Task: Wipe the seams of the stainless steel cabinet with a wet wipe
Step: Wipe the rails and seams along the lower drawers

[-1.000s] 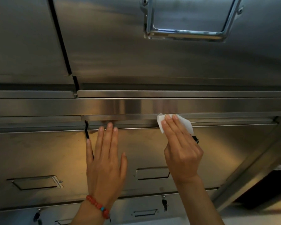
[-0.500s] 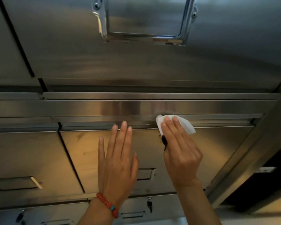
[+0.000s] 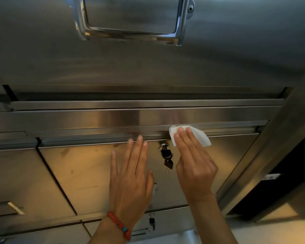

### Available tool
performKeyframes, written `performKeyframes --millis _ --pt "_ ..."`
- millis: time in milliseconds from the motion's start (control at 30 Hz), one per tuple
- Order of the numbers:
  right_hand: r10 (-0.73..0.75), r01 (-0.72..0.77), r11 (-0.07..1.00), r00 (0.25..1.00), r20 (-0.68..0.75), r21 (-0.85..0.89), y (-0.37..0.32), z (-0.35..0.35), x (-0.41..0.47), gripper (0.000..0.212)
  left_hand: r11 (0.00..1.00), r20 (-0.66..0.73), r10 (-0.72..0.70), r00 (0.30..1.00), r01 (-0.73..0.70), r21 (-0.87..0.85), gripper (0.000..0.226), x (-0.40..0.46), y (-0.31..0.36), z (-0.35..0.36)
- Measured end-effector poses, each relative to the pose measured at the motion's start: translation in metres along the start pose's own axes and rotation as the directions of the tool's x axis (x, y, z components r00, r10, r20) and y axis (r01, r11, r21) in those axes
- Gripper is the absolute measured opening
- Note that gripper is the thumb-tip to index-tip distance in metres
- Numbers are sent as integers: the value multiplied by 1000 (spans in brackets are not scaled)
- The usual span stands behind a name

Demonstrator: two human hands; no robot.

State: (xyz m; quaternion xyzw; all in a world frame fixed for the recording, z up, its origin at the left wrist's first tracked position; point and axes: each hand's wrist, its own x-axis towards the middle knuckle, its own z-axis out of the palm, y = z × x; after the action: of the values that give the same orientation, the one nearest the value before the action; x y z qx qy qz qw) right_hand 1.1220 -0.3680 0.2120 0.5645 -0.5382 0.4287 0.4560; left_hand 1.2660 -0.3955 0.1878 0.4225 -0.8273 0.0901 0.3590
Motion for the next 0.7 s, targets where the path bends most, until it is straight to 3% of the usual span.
performKeyframes --millis 400,700 --pt "34 -34 999 999 7 -8 -2 7 -1 17 998 -48 1 999 2 69 56 3 0 8" --pt "-31 31 999 999 13 37 11 5 -1 17 996 -50 12 999 -7 90 56 3 -2 10"
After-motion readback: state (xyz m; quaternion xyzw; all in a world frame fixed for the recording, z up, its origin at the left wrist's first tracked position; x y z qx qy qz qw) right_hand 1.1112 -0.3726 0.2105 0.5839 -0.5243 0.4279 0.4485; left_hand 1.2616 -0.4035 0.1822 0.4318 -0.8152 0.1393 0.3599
